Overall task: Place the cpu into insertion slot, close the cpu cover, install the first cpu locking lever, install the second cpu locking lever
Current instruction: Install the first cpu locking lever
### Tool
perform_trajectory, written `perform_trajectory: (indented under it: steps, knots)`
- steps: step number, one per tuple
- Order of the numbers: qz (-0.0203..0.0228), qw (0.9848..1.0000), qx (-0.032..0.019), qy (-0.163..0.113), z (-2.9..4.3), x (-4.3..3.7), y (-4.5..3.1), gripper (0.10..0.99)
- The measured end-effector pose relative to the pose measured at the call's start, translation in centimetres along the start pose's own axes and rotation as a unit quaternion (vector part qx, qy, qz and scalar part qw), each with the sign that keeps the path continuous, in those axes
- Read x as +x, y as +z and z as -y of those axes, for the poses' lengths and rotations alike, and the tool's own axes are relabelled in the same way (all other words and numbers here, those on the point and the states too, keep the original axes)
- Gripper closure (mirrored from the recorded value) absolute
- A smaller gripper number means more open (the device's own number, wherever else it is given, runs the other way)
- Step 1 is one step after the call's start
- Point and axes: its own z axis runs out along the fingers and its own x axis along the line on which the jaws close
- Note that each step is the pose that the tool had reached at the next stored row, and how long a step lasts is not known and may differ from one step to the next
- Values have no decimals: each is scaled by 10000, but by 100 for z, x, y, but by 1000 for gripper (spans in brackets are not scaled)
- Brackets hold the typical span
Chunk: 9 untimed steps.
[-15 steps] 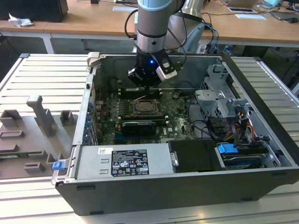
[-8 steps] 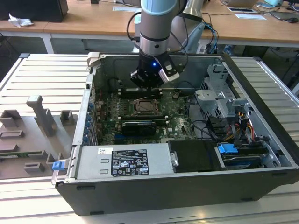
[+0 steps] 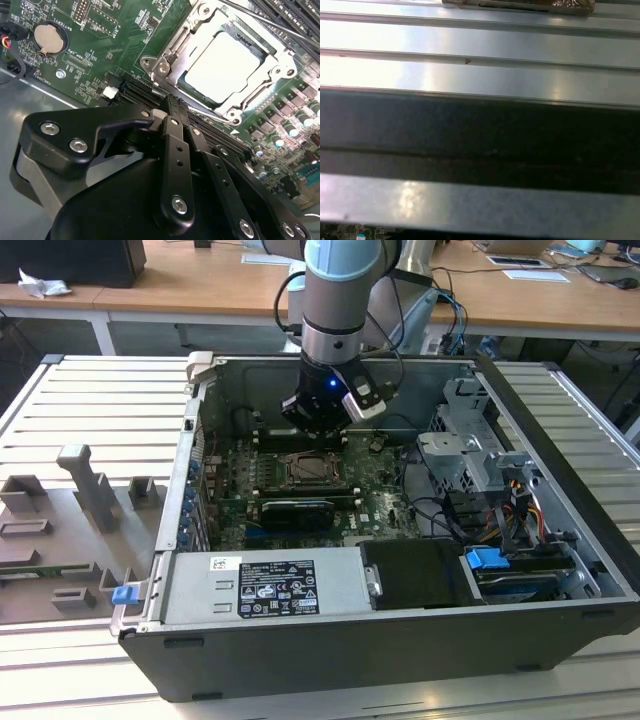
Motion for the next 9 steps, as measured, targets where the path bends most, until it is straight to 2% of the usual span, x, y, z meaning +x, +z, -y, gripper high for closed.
perform_trajectory:
  steps: [9]
  knots:
    - [-4,10000,45,1,7,-21,61,980]
